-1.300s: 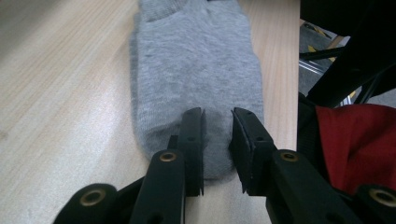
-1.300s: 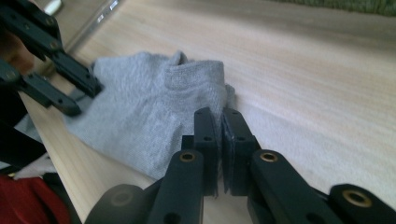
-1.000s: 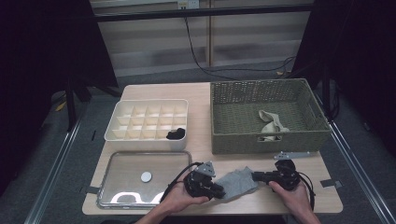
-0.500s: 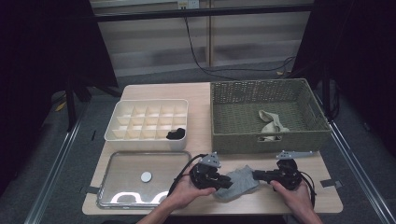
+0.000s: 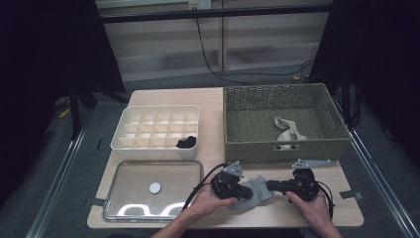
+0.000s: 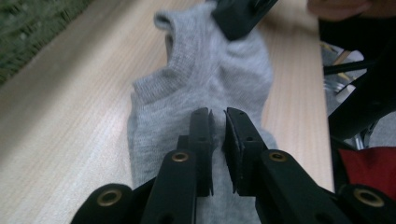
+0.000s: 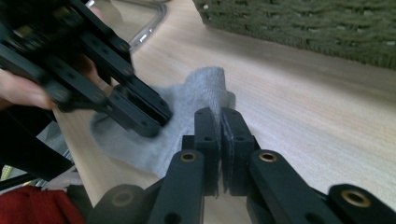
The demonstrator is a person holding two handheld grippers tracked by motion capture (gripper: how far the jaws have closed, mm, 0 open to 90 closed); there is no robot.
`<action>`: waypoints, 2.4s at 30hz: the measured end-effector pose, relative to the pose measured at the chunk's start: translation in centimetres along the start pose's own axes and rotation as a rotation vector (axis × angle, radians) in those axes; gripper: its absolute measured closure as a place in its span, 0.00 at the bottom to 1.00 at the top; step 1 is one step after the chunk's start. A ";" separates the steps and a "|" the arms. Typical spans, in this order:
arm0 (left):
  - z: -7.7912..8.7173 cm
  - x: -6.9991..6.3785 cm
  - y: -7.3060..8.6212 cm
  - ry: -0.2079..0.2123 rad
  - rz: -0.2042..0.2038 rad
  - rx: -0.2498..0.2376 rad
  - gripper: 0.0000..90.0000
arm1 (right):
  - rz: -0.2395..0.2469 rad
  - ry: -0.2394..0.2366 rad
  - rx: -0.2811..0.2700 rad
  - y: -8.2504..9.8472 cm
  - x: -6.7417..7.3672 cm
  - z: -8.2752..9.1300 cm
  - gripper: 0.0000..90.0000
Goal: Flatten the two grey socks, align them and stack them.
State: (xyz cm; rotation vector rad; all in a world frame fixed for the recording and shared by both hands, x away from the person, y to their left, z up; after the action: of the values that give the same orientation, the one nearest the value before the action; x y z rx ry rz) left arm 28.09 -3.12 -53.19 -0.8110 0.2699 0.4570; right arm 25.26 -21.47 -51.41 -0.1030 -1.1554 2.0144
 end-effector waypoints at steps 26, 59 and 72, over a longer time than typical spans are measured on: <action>-0.7 0.5 -0.7 -0.013 0.037 -0.012 0.93 | -0.002 -0.053 -0.090 -2.0 1.5 -0.1 0.97; 3.5 0.0 2.3 -0.082 0.017 -0.047 0.80 | 0.011 -0.009 -0.086 -2.5 0.3 0.8 0.97; 3.0 0.1 2.6 -0.071 0.000 -0.025 0.74 | 0.039 -0.064 -0.060 -3.1 2.3 -1.7 0.97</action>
State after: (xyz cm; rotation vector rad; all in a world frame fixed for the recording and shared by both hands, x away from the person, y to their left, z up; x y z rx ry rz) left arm 27.07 0.71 -52.85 -0.8171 0.1986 0.4893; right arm 26.26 -17.96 -49.36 -0.0928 -1.2631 2.0311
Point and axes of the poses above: each handheld gripper's, and its own axes: z roughly backward along the jaws, y roughly out of its underside, x roughly to its left, the point moved 5 cm from there along -z, roughly forward along the jaws, and after that the axes turned 11 degrees about z, right-handed, at the moved point
